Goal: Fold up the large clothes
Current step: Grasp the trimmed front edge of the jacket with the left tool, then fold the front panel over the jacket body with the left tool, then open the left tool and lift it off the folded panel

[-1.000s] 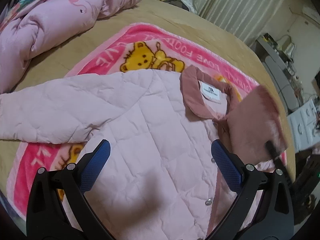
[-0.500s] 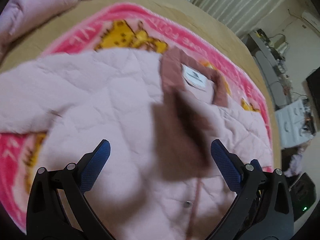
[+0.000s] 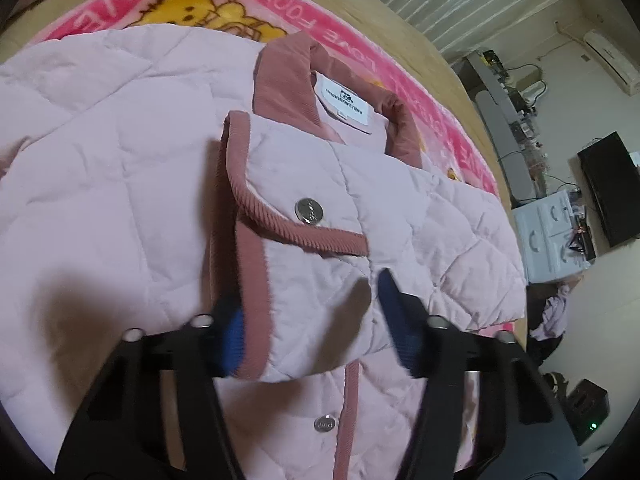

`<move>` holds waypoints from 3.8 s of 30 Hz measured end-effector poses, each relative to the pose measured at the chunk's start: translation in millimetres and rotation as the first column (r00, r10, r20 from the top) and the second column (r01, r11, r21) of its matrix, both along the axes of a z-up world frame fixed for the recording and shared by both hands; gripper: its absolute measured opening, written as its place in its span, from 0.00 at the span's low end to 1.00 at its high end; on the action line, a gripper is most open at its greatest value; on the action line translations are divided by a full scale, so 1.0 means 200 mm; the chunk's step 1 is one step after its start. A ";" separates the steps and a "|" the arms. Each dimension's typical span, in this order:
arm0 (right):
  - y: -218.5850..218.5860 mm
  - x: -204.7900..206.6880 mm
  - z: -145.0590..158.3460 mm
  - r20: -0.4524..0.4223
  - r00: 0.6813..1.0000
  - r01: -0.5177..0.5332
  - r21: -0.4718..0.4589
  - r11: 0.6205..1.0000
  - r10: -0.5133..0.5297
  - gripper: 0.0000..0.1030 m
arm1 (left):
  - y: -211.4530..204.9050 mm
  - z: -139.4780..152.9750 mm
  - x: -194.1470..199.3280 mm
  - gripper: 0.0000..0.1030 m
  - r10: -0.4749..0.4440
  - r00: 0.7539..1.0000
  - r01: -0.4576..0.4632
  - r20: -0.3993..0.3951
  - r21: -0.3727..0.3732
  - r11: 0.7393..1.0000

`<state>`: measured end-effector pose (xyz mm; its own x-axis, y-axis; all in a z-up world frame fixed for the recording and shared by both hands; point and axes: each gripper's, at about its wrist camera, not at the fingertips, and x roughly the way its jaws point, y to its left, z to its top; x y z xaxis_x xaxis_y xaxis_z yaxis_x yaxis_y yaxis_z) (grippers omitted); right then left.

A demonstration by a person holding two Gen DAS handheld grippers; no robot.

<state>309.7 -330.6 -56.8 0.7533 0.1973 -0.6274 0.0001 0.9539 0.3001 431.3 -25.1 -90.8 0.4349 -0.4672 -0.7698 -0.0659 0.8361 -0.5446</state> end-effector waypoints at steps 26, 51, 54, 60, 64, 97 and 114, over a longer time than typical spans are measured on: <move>-0.20 -0.09 0.07 0.052 0.993 0.108 0.002 0.994 -0.108 0.75 | 0.22 0.75 -0.02 0.01 -0.105 0.903 -0.013 0.417 0.272 0.962; 0.01 0.64 -0.26 -0.335 0.939 -0.123 -0.109 0.986 0.080 0.69 | 0.38 0.33 -0.03 0.02 -0.093 0.936 -0.046 0.340 0.378 0.925; 0.07 0.63 -0.31 -0.330 0.942 -0.131 -0.188 0.973 0.063 0.71 | 0.38 0.24 -0.01 0.02 -0.093 0.948 -0.040 0.306 0.403 0.915; 0.08 0.63 -0.34 -0.316 0.948 -0.106 -0.176 0.979 0.046 0.72 | 0.42 0.07 0.01 0.05 -0.060 0.973 -0.038 0.225 0.407 0.913; 0.08 0.61 -0.35 -0.301 0.953 -0.101 -0.181 0.978 0.042 0.72 | 0.45 -0.06 0.01 0.10 -0.049 0.984 -0.025 0.171 0.407 0.913; 0.17 0.79 -0.34 -0.340 0.940 -0.060 -0.240 0.969 -0.026 0.96 | 0.12 -0.09 0.01 0.65 -0.165 0.983 0.115 0.084 0.418 0.901; 0.27 0.52 -0.10 -0.207 0.978 -0.068 -0.271 0.960 0.011 0.96 | 0.11 0.12 -0.15 0.91 -0.160 0.975 0.074 0.156 0.451 0.889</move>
<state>414.5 -276.6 -76.8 0.6009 0.0229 -0.7990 -0.0064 0.9997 0.0238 400.5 -3.7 -66.9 0.5513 -0.1554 -0.8197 0.1127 0.9874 -0.1114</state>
